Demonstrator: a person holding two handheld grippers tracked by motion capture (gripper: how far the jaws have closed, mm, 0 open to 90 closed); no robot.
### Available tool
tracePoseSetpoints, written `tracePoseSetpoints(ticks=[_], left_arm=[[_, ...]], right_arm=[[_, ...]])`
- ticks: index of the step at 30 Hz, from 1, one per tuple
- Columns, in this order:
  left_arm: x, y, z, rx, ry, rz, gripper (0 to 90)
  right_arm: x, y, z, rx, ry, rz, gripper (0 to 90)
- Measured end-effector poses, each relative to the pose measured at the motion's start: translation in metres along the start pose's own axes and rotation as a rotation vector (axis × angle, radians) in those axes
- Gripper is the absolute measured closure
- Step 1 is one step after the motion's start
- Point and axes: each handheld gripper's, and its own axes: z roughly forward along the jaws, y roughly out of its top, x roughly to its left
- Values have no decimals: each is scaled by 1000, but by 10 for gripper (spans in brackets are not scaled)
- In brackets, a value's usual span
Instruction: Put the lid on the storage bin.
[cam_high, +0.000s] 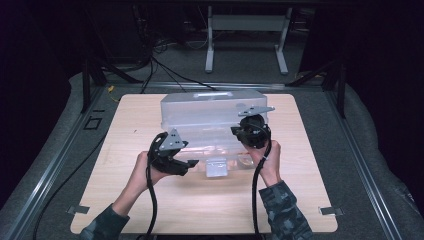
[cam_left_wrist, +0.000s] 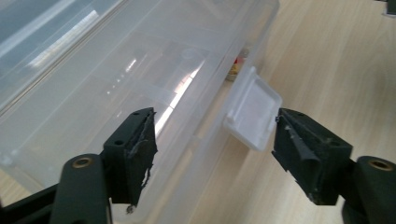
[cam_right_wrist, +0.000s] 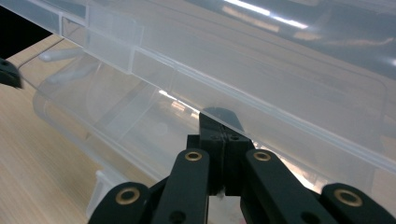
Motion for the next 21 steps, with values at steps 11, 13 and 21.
tracePoseSetpoints(ticks=[11,13,21], left_arm=[[-4,-35,-28,60,34,-73,221],[-2,-44,-28,77,52,-90,184],[6,-74,-23,116,86,-146,132]], right_arm=[[-2,-16,-7,16,-3,32,900],[-3,-18,-10,14,1,36,900],[-4,-31,-15,35,20,43,900]])
